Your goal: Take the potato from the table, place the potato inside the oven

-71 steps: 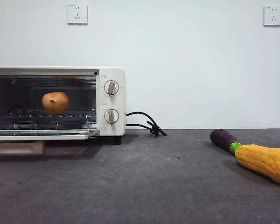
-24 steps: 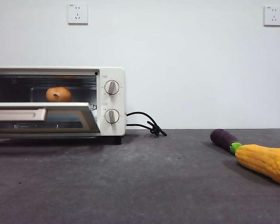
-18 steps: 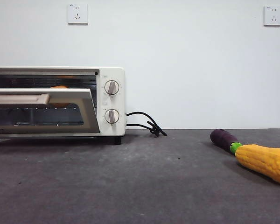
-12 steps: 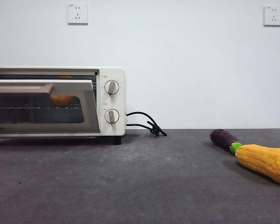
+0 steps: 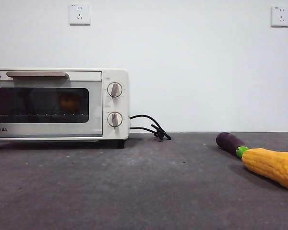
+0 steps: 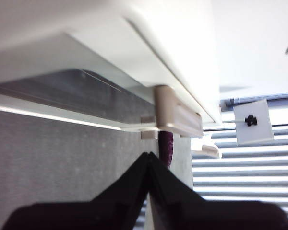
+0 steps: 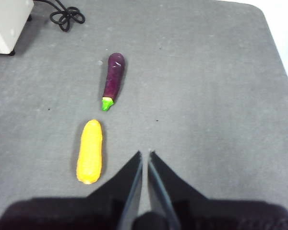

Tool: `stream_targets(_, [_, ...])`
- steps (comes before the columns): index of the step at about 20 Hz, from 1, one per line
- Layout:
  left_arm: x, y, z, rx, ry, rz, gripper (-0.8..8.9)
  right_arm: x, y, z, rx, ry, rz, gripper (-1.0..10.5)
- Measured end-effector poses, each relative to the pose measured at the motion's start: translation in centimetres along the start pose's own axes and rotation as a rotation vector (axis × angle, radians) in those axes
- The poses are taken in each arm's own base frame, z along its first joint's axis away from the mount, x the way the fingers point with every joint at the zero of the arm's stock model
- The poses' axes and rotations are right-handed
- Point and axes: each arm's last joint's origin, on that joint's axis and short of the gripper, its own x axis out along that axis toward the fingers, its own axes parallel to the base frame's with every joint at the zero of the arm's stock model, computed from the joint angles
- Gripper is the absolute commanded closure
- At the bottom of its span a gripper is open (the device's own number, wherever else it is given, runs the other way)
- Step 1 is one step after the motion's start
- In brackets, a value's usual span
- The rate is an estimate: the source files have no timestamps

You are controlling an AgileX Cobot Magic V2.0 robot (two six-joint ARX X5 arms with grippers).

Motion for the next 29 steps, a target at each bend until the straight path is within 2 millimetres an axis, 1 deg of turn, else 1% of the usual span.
stream_targets(2, [0.2,-1.5,-0.5,0.024,0.010,0.001,8.21,0.0,0.0,0.0,0.000,-0.002,-0.008,9.1])
stream_targets(4, [0.1,-3.6,-1.2,0.068,0.008,0.034,8.21,0.0,0.0,0.0,0.000,-0.002,-0.008,9.1])
stream_targets(6, [0.1,-6.3,-2.4,0.131,0.011,0.060,8.21,0.0,0.0,0.0,0.000,-0.002,-0.008,9.1])
stream_targets(8, [-0.2,-9.6,-4.2,0.215,0.018,0.085,8.21,0.0,0.0,0.0,0.000,-0.002,-0.008,9.1])
stream_targets(10, [-1.1,-13.4,-6.8,0.333,0.014,0.113,8.21,0.0,0.0,0.0,0.000,-0.002,-0.008,9.1])
stream_targets(11, [-2.0,-15.6,-8.6,0.414,0.005,0.128,8.21,0.0,0.0,0.0,0.000,-0.002,-0.008,9.1])
stream_targets(12, [-2.8,-17.4,-10.2,0.484,-0.008,0.145,8.19,0.0,0.0,0.0,0.000,-0.002,-0.008,9.1])
stream_targets(15, [-6.4,-22.8,-16.2,0.715,-0.138,0.218,8.18,0.0,0.0,0.0,0.000,-0.002,-0.008,9.1])
stream_targets(17, [-9.2,-25.5,-20.1,0.862,-0.279,0.239,8.18,0.0,0.0,0.0,0.000,-0.002,-0.008,9.1])
stream_targets(18, [-10.7,-26.4,-21.9,0.920,-0.345,0.243,8.18,0.0,0.0,0.0,0.000,-0.002,-0.008,9.1])
stream_targets(21, [-14.1,-27.7,-26.7,1.056,-0.475,0.227,8.18,0.0,0.0,0.0,0.000,-0.002,-0.008,9.1])
stream_targets(22, [-14.7,-27.9,-27.6,1.080,-0.495,0.218,8.18,0.0,0.0,0.0,0.000,-0.002,-0.008,9.1])
stream_targets(24, [-15.1,-28.0,-28.3,1.098,-0.512,0.212,8.18,0.0,0.0,0.0,0.000,-0.002,-0.008,9.1])
stream_targets(27, [-15.1,-28.0,-28.3,1.101,-0.509,0.211,8.18,0.0,0.0,0.0,0.000,-0.002,-0.008,9.1])
stream_targets(29, [-14.9,-27.9,-27.9,1.093,-0.499,0.216,8.17,0.0,0.0,0.0,0.000,-0.002,-0.008,9.1])
